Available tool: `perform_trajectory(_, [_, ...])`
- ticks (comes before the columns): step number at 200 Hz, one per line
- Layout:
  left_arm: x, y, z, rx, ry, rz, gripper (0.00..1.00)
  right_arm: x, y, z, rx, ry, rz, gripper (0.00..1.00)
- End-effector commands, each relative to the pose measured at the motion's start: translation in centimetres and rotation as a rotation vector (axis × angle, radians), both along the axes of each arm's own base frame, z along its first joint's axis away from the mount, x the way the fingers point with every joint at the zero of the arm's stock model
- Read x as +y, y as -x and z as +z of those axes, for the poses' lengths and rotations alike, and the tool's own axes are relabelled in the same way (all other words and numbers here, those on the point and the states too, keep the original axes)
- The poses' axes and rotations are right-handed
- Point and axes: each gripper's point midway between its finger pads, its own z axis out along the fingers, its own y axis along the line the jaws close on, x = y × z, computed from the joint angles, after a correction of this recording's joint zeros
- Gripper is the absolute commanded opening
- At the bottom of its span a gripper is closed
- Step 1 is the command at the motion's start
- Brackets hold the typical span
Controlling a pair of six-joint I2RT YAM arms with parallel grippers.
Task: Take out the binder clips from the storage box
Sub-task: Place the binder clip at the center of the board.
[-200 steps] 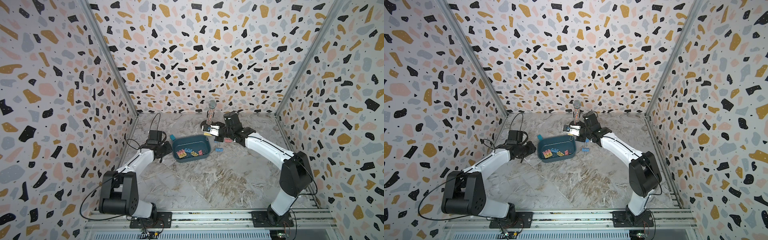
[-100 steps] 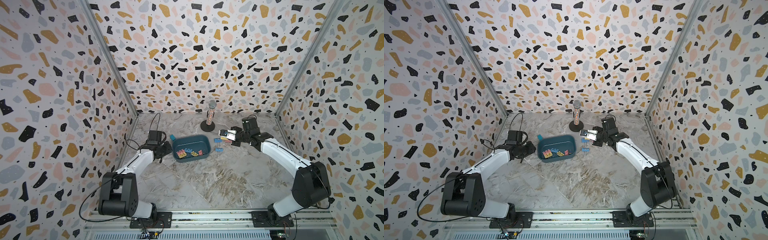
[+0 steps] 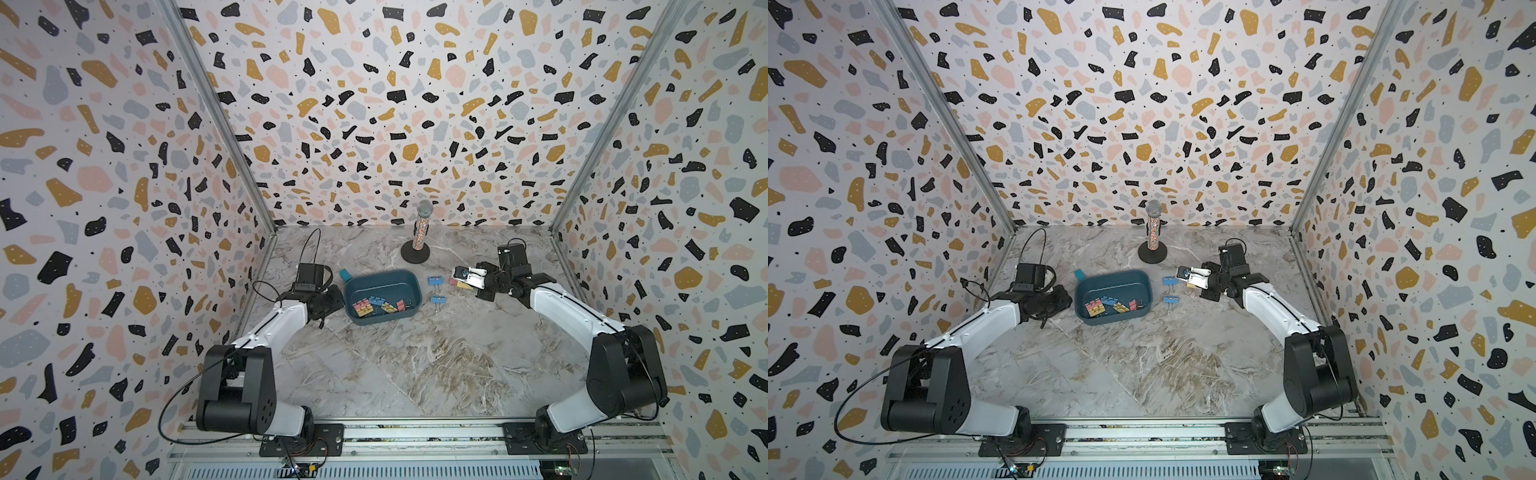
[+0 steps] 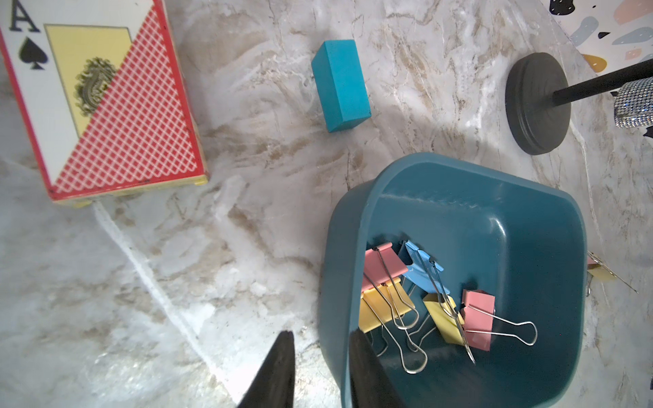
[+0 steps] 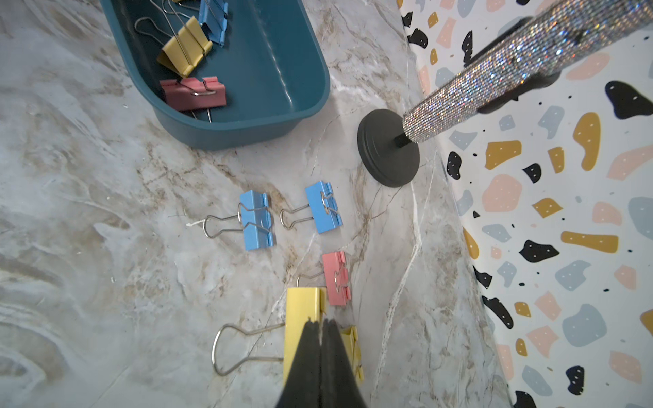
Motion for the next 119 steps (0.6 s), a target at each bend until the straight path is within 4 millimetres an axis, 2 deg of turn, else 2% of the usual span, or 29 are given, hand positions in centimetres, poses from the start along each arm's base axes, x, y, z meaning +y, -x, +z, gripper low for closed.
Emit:
perform_trajectory(1, [-0.2, 0.0, 1.0, -0.038, 0.02, 0.001, 0.3, -0.4, 0.4, 1.0, -0.049, -0.023, 0.037, 0.0])
perform_trajectory(46, [-0.2, 0.1, 1.4, -0.05, 0.026, 0.0, 0.3, -1.9, 0.3, 0.9, -0.068, -0.074, 0.042, 0.0])
perform_trajectory(119, [-0.3, 0.2, 1.3, -0.044, 0.03, 0.002, 0.3, -2.7, 1.6, -1.3, -0.047, -0.087, 0.13, 0.0])
